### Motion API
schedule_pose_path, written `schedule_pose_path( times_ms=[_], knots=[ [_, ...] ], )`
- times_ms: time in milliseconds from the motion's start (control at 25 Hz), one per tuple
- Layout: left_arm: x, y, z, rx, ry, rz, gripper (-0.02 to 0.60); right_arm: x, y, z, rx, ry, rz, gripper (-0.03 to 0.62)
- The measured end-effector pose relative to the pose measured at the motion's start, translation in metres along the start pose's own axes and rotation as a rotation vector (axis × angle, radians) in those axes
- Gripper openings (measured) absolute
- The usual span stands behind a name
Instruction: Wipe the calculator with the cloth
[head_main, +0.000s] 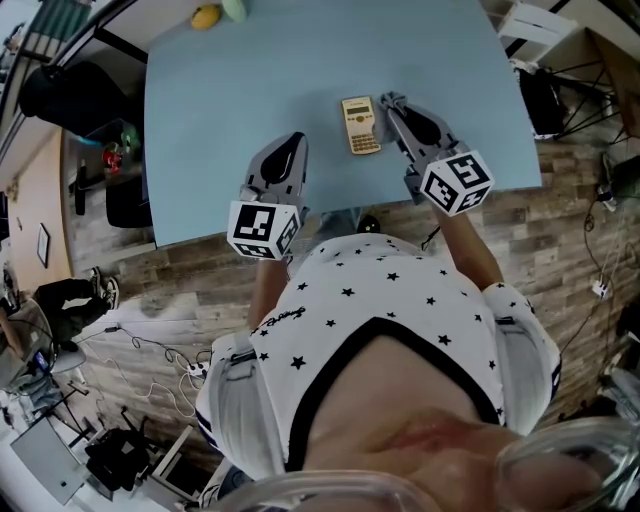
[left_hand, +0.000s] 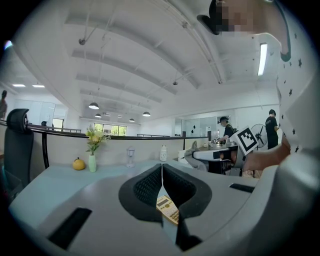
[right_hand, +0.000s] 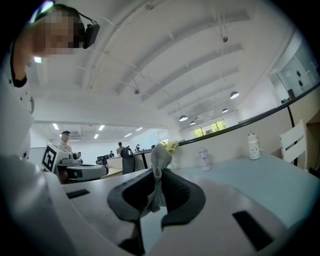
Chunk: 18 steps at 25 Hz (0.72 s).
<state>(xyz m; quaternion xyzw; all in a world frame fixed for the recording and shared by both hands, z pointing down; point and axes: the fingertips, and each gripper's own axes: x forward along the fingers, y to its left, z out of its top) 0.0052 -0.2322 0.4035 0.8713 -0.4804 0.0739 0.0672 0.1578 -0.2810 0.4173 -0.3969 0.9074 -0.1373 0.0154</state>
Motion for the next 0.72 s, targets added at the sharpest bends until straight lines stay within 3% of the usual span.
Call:
schedule_pose_path(
  times_ms=[720],
  knots=[
    [-0.0013,-0.0032,-0.0006,0.002,-0.004,-0.007,0.031,-0.0041,0.0013,0.0074,0.009,-0.03,-0.003,0.038]
  ],
)
